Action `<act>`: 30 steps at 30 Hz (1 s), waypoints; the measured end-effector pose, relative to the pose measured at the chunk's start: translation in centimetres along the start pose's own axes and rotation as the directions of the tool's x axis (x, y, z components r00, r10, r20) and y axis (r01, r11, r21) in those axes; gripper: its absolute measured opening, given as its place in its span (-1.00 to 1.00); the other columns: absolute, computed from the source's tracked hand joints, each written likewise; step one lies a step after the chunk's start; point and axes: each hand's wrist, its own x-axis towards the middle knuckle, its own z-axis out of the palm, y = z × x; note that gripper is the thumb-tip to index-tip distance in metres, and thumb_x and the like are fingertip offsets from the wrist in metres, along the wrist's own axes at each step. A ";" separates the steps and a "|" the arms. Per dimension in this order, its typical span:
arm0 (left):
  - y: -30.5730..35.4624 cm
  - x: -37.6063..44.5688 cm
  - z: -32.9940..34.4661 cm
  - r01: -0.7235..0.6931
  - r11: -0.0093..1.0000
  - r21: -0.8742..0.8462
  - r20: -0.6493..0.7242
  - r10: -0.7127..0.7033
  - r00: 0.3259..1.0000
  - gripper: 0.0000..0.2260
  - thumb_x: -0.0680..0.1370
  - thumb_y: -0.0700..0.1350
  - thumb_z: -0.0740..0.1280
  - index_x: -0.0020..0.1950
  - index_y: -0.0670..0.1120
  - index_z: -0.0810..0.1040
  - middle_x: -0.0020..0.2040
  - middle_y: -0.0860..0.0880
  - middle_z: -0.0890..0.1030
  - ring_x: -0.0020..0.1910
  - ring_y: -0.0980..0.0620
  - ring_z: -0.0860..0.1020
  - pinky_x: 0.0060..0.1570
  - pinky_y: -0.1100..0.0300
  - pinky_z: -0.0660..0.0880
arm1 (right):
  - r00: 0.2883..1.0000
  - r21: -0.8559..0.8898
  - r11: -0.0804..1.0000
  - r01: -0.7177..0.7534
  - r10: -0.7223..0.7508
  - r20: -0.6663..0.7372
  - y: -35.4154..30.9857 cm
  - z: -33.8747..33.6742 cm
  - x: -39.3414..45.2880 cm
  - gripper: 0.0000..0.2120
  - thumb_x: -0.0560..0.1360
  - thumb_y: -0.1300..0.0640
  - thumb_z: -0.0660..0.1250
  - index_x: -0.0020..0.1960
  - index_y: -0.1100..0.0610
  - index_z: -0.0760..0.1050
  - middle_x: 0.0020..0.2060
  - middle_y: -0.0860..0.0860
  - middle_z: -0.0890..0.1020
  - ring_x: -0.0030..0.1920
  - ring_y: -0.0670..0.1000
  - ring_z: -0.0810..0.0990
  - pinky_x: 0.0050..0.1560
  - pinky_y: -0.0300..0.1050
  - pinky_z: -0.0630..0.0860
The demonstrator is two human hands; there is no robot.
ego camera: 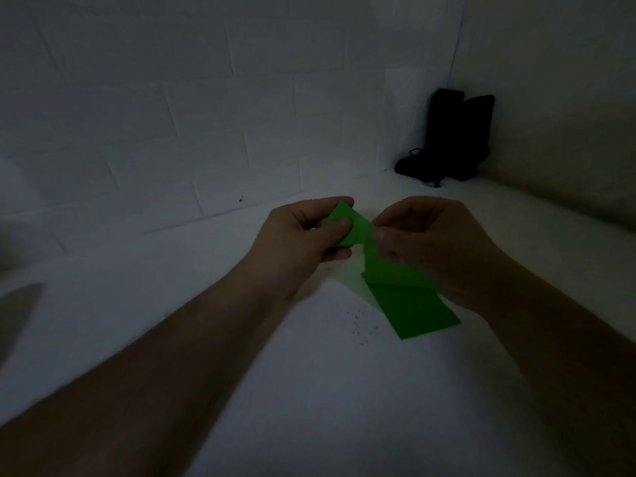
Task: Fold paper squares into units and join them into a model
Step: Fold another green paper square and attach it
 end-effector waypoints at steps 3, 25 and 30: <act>0.0 0.0 -0.1 -0.016 1.000 0.012 0.010 0.016 1.000 -0.75 0.60 -0.33 0.37 0.25 -0.15 0.64 0.10 -0.16 0.71 -0.05 0.02 0.71 -0.10 0.22 0.65 | 1.000 0.022 1.000 -0.002 0.002 -0.005 0.0 0.0 0.0 -0.88 0.42 0.39 0.50 -0.14 0.21 0.64 -0.33 0.13 0.70 -0.30 0.07 0.65 -0.11 0.02 0.65; 0.0 -0.7 1.2 0.105 0.982 -0.154 0.082 -0.093 0.992 -0.56 0.51 -0.37 0.44 0.37 -0.13 0.52 -0.12 -0.12 0.73 -0.20 0.04 0.70 -0.17 0.24 0.62 | 0.991 0.209 0.969 -0.134 0.129 0.038 0.3 0.0 0.3 -0.58 0.36 0.35 0.54 0.18 0.15 0.57 -0.34 0.20 0.62 -0.22 0.17 0.52 -0.03 0.14 0.49; 0.0 -0.6 1.1 0.147 0.969 -0.198 0.097 -0.130 0.987 -0.67 0.55 -0.36 0.39 0.29 -0.14 0.59 -0.15 -0.11 0.73 -0.23 0.06 0.68 -0.19 0.26 0.61 | 0.991 0.161 0.978 -0.133 0.127 0.048 0.3 -0.2 0.2 -0.37 0.16 0.16 0.58 0.22 0.09 0.55 -0.30 0.16 0.70 -0.26 0.14 0.60 -0.02 0.11 0.52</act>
